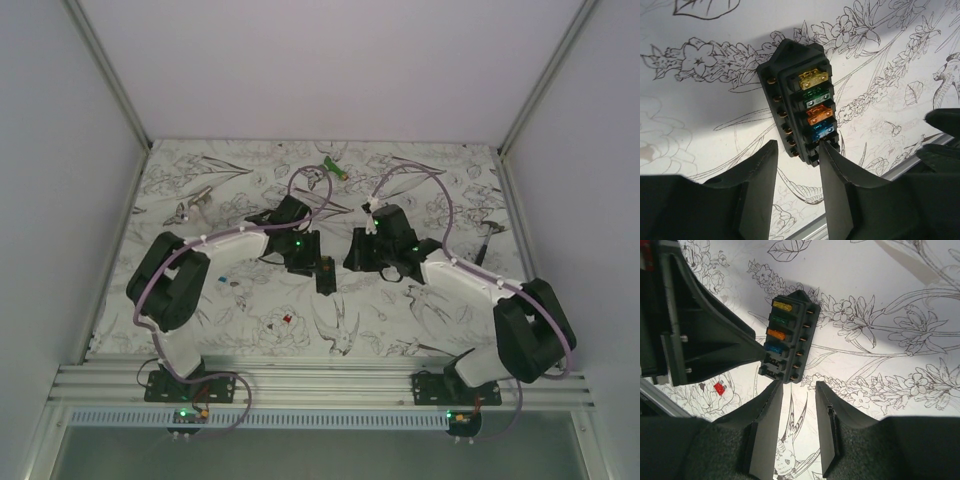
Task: Snap on the fuse box
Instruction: Adjust the fuse box base at the center of the board.
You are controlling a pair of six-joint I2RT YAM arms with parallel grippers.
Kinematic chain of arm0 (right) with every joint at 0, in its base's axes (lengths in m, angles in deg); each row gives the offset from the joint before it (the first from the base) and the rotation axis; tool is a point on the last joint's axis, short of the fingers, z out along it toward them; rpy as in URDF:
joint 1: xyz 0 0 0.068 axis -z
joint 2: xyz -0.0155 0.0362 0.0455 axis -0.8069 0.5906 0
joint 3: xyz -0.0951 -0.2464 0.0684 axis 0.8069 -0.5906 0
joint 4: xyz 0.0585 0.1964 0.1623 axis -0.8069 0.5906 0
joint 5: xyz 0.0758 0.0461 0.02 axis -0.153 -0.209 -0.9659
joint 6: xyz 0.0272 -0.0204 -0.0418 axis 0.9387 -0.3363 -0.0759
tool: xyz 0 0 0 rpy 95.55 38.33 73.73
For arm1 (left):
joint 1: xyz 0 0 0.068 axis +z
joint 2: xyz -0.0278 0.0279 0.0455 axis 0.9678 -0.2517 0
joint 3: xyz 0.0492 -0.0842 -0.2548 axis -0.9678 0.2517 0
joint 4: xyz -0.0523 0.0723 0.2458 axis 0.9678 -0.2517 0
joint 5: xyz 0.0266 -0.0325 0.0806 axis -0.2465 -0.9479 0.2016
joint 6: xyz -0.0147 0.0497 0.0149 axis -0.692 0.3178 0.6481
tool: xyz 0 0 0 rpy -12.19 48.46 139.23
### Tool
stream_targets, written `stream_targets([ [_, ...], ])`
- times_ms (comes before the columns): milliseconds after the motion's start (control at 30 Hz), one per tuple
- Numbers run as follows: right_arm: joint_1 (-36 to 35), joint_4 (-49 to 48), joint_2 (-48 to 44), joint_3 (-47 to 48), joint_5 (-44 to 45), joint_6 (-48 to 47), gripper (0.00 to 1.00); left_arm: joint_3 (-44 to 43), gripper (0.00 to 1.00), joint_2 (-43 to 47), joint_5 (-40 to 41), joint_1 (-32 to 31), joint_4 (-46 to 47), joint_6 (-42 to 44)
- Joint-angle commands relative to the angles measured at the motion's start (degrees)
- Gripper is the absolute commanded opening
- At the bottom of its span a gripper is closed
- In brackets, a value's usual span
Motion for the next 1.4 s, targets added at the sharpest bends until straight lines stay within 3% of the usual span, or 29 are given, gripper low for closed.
stream_targets([
  [0, 1.3, -6.2, 2.3, -1.7, -6.9, 1.1, 0.4, 1.3, 0.41, 3.3, 3.0, 0.1, -3.1, -1.3],
  [233, 2.0, -11.6, 8.1, 0.0, -9.6, 1.7, 0.44, 2.1, 0.44, 3.2, 0.9, 0.7, -2.1, -4.2],
  [600, 3.6, -12.1, 21.1, 12.4, -11.3, -2.1, 0.44, 3.5, 0.56, 3.1, 4.5, -3.5, -2.5, -3.8],
  [1000, 3.9, -10.9, 19.4, 10.6, -8.2, -4.0, 0.44, 3.9, 0.58, 6.5, 15.2, -0.3, -10.9, 2.4],
  [1133, 3.8, -9.9, 20.7, 13.2, -9.0, -5.2, 0.44, 3.4, 0.65, 7.2, 17.2, 0.9, -11.6, 3.3],
  [1367, 2.8, -8.0, 25.9, 19.6, -11.6, -7.4, 0.44, 4.3, 0.68, 8.4, 17.2, 2.1, -11.6, 2.6],
])
